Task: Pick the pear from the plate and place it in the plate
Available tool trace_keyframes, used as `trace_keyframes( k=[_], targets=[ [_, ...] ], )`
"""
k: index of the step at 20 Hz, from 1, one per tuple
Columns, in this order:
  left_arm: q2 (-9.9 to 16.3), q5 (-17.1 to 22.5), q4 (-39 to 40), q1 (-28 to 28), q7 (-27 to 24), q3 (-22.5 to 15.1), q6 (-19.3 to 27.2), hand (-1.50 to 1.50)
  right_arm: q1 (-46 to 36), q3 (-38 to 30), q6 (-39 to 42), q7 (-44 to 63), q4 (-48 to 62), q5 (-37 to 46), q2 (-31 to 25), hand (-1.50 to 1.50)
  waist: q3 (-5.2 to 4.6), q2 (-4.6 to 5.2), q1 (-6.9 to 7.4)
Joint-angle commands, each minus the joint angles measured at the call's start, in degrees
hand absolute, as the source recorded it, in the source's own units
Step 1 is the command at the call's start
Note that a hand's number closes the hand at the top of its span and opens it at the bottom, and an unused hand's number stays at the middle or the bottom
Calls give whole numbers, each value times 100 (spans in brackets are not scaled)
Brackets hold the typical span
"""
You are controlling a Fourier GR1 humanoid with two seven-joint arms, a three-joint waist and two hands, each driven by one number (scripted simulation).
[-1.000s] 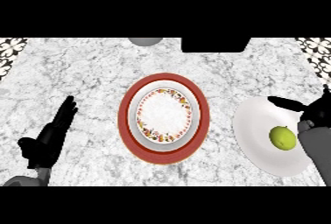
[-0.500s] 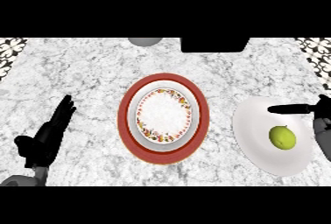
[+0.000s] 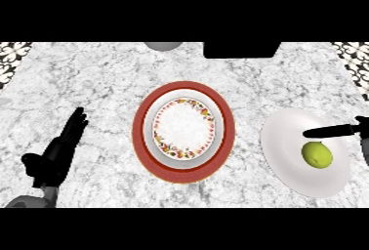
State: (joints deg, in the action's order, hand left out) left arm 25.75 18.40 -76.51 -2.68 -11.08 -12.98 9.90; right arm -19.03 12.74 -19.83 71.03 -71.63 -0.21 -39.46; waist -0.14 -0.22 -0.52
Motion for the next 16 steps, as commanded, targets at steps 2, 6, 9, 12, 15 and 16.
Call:
trace_keyframes(
  k=[2,6,9,12,15,16],
  targets=[
    [51,-23,-173,80,13,85,-28,0,79,113,599,1193,5,-316,-116,-150,7,3,75],
    [-91,-72,83,-141,29,104,-85,0,12,62,664,1332,-117,-582,-166,-150,6,10,42],
    [-145,-171,327,-385,106,108,-116,0,43,141,617,961,338,-541,21,-150,10,33,61],
    [-104,-218,-156,-81,376,46,-23,0,199,310,448,1109,107,-444,145,-150,9,9,74],
    [-186,-222,509,-394,39,235,-207,0,179,421,511,874,530,-368,307,-150,6,31,49],
    [-119,-180,130,-429,382,192,-194,0,190,354,642,608,932,-382,247,-150,13,32,90]
  ],
)
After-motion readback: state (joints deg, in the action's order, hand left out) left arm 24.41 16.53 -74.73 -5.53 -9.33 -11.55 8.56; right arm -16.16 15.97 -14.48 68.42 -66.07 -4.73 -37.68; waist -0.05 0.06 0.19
